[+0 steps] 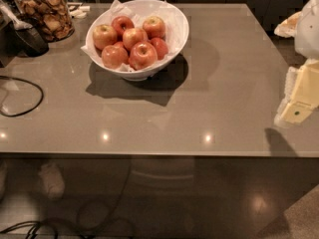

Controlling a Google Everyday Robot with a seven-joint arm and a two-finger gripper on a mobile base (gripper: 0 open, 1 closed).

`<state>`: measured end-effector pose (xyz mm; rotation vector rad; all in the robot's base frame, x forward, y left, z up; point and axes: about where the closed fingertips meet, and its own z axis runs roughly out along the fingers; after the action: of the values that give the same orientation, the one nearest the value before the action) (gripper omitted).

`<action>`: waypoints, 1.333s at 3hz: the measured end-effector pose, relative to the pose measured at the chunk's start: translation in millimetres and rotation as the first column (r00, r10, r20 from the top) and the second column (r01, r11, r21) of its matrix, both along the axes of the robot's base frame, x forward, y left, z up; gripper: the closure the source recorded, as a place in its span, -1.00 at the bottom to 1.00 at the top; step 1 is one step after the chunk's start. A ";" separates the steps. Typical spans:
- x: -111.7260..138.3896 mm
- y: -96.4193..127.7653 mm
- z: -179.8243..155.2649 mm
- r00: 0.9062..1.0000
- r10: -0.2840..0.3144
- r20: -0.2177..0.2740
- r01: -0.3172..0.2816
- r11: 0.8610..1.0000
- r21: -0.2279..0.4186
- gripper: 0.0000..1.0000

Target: Pick apple from white bowl

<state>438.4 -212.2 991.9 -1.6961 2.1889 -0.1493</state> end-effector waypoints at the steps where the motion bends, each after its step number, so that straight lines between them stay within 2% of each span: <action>1: 0.0 0.0 0.0 1.000 0.000 0.000 0.000 1.000 0.000 -1.00; 2: 30.3 31.3 18.1 1.000 -0.009 -0.016 0.009 1.000 0.004 -1.00; 4: 33.5 41.2 22.8 1.000 0.002 0.016 -0.002 1.000 0.018 -1.00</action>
Offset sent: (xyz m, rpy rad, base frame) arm 0.0280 0.0263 0.0235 0.0328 0.0224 -0.0624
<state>471.9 -171.0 1014.7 -1.6820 2.1704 -0.1413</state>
